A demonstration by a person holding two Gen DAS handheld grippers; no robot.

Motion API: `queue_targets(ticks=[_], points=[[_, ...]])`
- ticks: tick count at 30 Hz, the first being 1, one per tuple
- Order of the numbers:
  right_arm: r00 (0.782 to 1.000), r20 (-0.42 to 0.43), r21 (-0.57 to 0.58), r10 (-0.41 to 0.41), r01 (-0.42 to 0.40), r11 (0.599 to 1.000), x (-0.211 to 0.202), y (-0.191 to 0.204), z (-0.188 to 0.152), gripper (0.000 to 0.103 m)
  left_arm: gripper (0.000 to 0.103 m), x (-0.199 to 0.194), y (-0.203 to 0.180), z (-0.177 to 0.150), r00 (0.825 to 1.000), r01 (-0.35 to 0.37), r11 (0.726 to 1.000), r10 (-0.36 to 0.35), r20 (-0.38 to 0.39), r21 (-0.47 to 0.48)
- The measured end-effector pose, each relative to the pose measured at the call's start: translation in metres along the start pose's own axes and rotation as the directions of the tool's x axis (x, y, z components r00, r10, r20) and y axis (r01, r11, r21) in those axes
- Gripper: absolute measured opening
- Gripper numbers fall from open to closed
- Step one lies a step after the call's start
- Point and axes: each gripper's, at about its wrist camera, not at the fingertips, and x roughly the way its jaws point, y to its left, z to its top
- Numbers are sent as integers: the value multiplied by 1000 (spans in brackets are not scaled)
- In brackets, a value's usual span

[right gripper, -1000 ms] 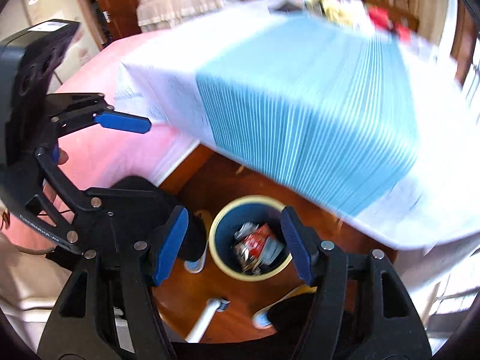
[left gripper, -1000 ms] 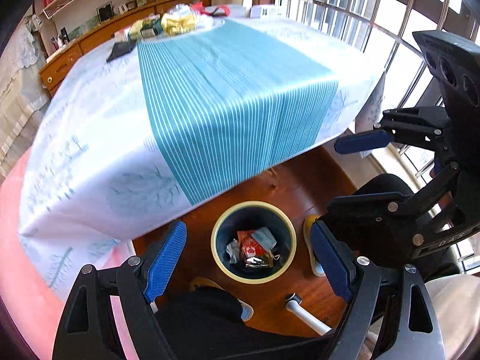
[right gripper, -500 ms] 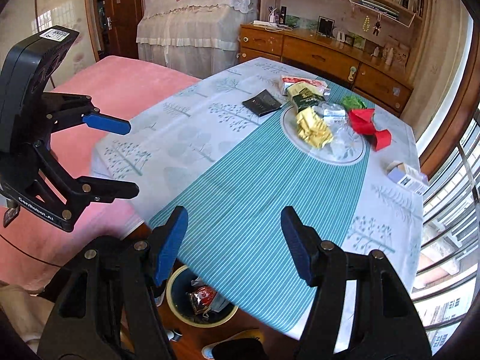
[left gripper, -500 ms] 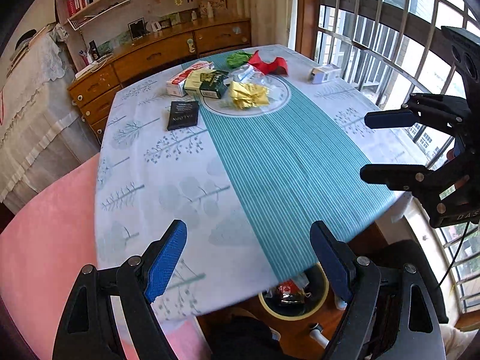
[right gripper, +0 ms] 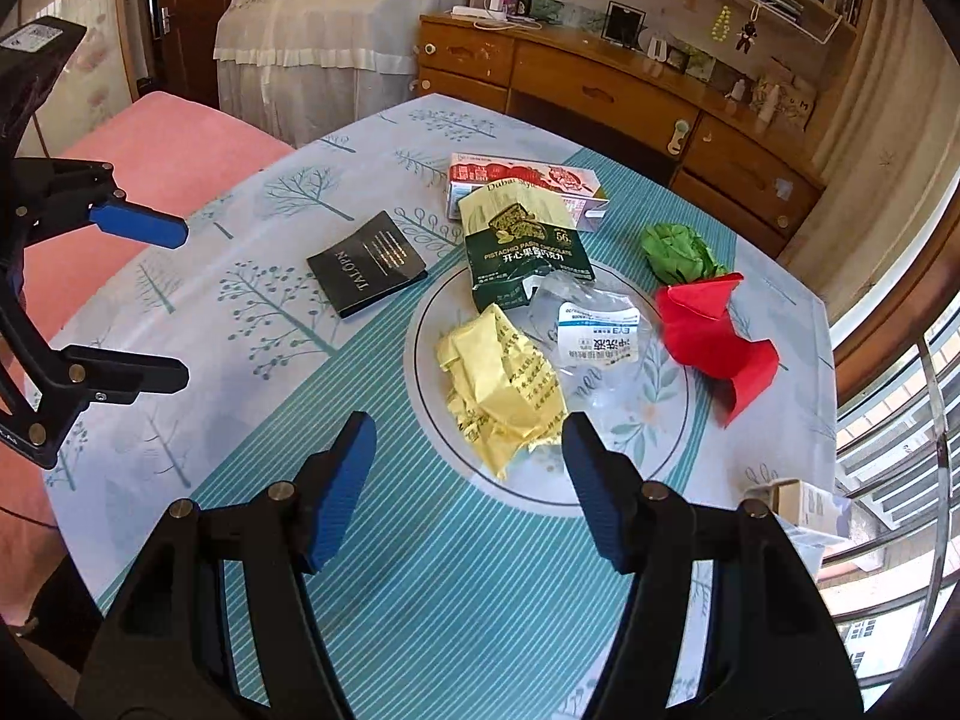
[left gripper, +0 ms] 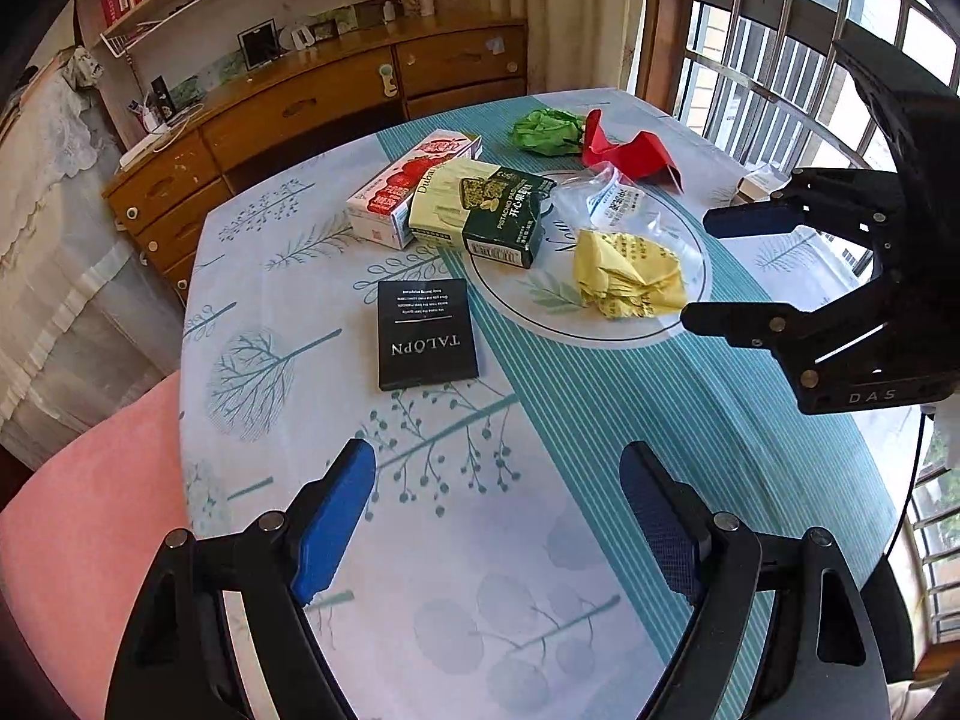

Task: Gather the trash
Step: 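Grasp the black TALON box with the left tool while the right grasps the yellow bag, then carry the black box and yellow bag down over the blue bin with both tools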

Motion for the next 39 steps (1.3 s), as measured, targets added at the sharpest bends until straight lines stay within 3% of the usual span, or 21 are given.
queue_targets(ticks=[6, 9, 11, 15, 19, 25, 28, 30, 34, 39], points=[[999, -32, -37, 12, -14, 999, 48, -5, 1, 61, 86, 55, 25, 26, 999, 30, 999, -32, -43, -39], [999, -35, -40, 23, -24, 999, 65, -9, -1, 53, 86, 77, 35, 36, 997, 47, 997, -51, -62, -65], [998, -16, -20, 56, -56, 998, 70, -14, -1, 52, 86, 90, 40, 42, 995, 60, 995, -66, -75, -80], [993, 2, 45, 119, -119, 992, 73, -25, -1, 39, 86, 111, 45, 52, 992, 80, 992, -89, -85, -101], [991, 14, 56, 130, -130, 990, 72, -26, -3, 38, 86, 128, 44, 58, 992, 76, 992, -85, -98, -97], [990, 32, 80, 141, -143, 986, 70, -28, -9, 36, 80, 132, 33, 59, 998, 19, 999, -21, -66, -42], [990, 31, 77, 134, -136, 988, 68, -25, -9, 35, 62, 130, 36, 60, 998, 14, 998, -17, -61, -62], [991, 29, 76, 131, -133, 988, 67, -23, -10, 34, 61, 129, 40, 62, 997, 33, 996, -38, -65, -86], [992, 27, 86, 124, -126, 988, 61, -17, -12, 30, 60, 125, 34, 59, 998, -14, 998, 11, -58, -66], [990, 27, 105, 136, -139, 985, 45, -5, -18, 27, 59, 107, 27, 41, 998, -22, 997, 17, -59, -77]])
